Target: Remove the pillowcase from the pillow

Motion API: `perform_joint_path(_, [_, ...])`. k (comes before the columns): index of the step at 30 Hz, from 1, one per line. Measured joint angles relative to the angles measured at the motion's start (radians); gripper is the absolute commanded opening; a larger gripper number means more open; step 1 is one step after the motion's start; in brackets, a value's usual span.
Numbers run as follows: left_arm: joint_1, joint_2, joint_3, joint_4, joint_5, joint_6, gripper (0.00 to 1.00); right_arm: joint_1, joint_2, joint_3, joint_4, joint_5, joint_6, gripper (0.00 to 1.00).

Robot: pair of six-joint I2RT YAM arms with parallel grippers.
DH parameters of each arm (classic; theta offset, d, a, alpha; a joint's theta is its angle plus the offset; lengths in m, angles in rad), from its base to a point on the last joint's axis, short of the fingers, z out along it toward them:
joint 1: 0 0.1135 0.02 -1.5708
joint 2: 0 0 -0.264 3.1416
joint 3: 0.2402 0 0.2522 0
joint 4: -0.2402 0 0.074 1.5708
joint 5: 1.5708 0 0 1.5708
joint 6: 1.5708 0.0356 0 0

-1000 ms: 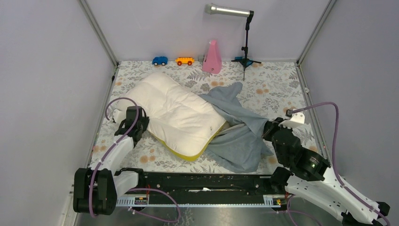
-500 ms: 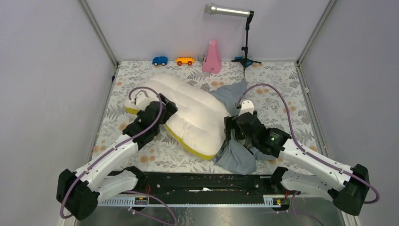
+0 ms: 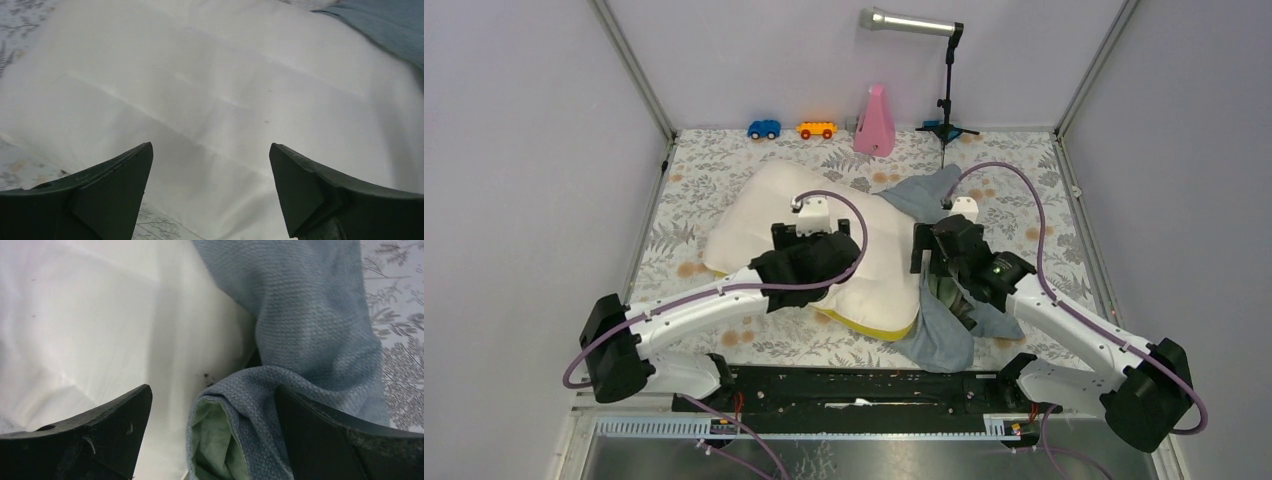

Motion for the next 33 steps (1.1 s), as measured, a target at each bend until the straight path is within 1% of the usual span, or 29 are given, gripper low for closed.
perform_joint_path(2, [0.035, -0.002, -0.003, -0.026, 0.000, 0.016, 0.99, -0.006, -0.006, -0.019, -0.002, 0.041, 0.020, 1.00])
perform_joint_path(4, [0.060, -0.029, -0.026, 0.015, 0.031, 0.074, 0.99, -0.019, -0.024, -0.045, -0.006, 0.076, 0.045, 1.00])
perform_joint_path(7, [0.053, -0.117, -0.103, 0.140, 0.181, 0.191, 0.99, -0.051, -0.069, -0.090, -0.008, 0.103, 0.086, 1.00])
perform_joint_path(8, [0.045, -0.145, -0.127, 0.188, 0.252, 0.226, 0.99, -0.064, -0.086, -0.106, -0.007, 0.105, 0.101, 1.00])
perform_joint_path(10, [0.033, -0.162, -0.143, 0.249, 0.360, 0.270, 0.99, -0.088, -0.117, -0.148, 0.004, 0.099, 0.135, 1.00])
perform_joint_path(11, [0.025, -0.155, -0.142, 0.288, 0.419, 0.295, 0.99, -0.100, -0.128, -0.169, 0.008, 0.094, 0.150, 1.00])
perform_joint_path(14, [-0.002, -0.097, -0.129, 0.350, 0.521, 0.344, 0.99, -0.138, -0.140, -0.232, 0.020, 0.072, 0.191, 0.99])
perform_joint_path(16, [-0.027, -0.022, -0.095, 0.366, 0.576, 0.371, 0.99, -0.164, -0.140, -0.259, 0.022, 0.048, 0.207, 0.96])
perform_joint_path(18, [-0.047, 0.072, -0.039, 0.365, 0.627, 0.388, 0.99, -0.188, -0.142, -0.275, 0.022, 0.027, 0.220, 0.90])
perform_joint_path(19, [-0.054, 0.123, -0.008, 0.364, 0.650, 0.395, 0.99, -0.198, -0.145, -0.280, 0.023, 0.021, 0.227, 0.86])
perform_joint_path(20, [-0.060, 0.175, 0.025, 0.360, 0.673, 0.398, 0.99, -0.206, -0.152, -0.286, 0.026, 0.016, 0.233, 0.79])
perform_joint_path(21, [-0.062, 0.216, 0.050, 0.357, 0.689, 0.398, 0.99, -0.211, -0.164, -0.292, 0.028, 0.012, 0.239, 0.67])
perform_joint_path(23, [-0.061, 0.288, 0.096, 0.333, 0.715, 0.397, 0.99, -0.219, -0.194, -0.302, 0.029, 0.011, 0.246, 0.26])
perform_joint_path(24, [-0.061, 0.312, 0.109, 0.324, 0.721, 0.396, 0.99, -0.222, -0.213, -0.307, 0.028, 0.013, 0.253, 0.09])
perform_joint_path(25, [-0.061, 0.340, 0.120, 0.309, 0.727, 0.393, 0.96, -0.224, -0.227, -0.309, 0.028, 0.015, 0.250, 0.00])
perform_joint_path(26, [-0.058, 0.356, 0.123, 0.303, 0.729, 0.390, 0.90, -0.227, -0.241, -0.311, 0.028, 0.018, 0.261, 0.00])
perform_joint_path(27, [-0.055, 0.368, 0.123, 0.294, 0.731, 0.385, 0.83, -0.229, -0.254, -0.312, 0.027, 0.023, 0.268, 0.00])
perform_joint_path(31, [-0.018, 0.379, 0.109, 0.266, 0.724, 0.335, 0.29, -0.237, -0.274, -0.312, 0.027, 0.038, 0.277, 0.00])
perform_joint_path(32, [-0.003, 0.369, 0.093, 0.270, 0.714, 0.312, 0.13, -0.238, -0.272, -0.311, 0.027, 0.042, 0.279, 0.00])
perform_joint_path(33, [0.013, 0.347, 0.063, 0.282, 0.703, 0.290, 0.05, -0.241, -0.271, -0.309, 0.026, 0.050, 0.282, 0.00])
